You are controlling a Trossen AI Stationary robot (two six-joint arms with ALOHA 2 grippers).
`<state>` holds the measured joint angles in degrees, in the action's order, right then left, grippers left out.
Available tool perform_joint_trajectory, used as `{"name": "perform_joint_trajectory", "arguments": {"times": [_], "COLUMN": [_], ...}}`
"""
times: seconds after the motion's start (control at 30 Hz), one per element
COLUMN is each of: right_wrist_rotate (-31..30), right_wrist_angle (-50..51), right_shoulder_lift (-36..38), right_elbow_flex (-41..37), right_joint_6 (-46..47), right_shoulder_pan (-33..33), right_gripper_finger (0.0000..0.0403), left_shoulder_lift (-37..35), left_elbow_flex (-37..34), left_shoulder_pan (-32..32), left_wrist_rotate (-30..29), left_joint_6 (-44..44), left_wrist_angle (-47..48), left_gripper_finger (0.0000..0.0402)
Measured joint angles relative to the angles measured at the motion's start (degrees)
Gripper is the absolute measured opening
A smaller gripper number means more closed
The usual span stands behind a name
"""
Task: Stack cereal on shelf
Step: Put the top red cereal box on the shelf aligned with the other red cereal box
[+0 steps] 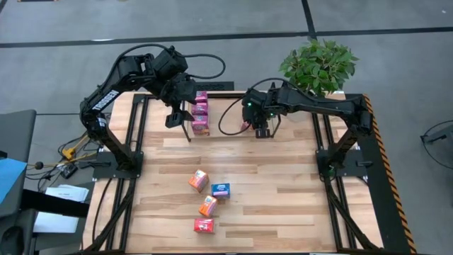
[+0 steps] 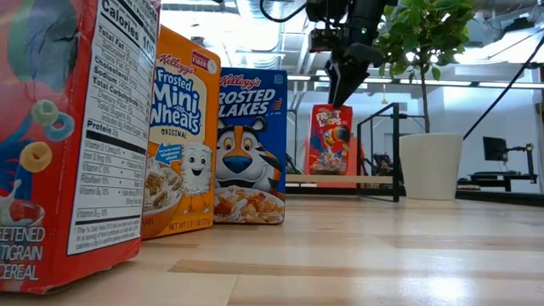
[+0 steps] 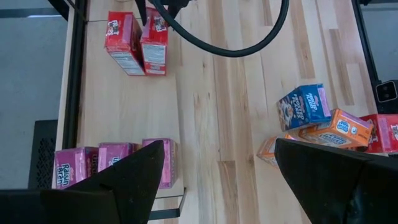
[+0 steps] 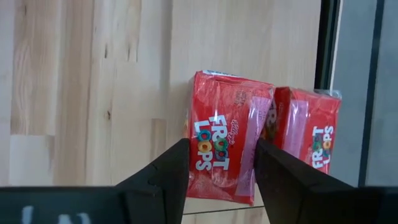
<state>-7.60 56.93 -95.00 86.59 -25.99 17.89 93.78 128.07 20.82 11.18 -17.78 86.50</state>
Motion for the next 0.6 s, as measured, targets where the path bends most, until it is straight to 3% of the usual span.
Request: {"name": "perform_joint_trajectory", "arguments": {"times": [0.6], "right_wrist_rotate": [-0.03], "right_wrist_angle": [-0.71], "right_shoulder_lift": [0.00], "right_elbow_flex": [0.00], "right_joint_6": [-4.63], "right_shoulder_pan": [3.52], "right_gripper_finger": [0.0184], "left_shoulder_lift": [0.00], "left_elbow_flex": [0.00], "left_shoulder_pan": [0.01], "left_wrist_rotate": [0.02], "left_joint_6": [-0.01], "left_wrist_angle": [-0.02], "left_gripper_finger": [0.0297]}}
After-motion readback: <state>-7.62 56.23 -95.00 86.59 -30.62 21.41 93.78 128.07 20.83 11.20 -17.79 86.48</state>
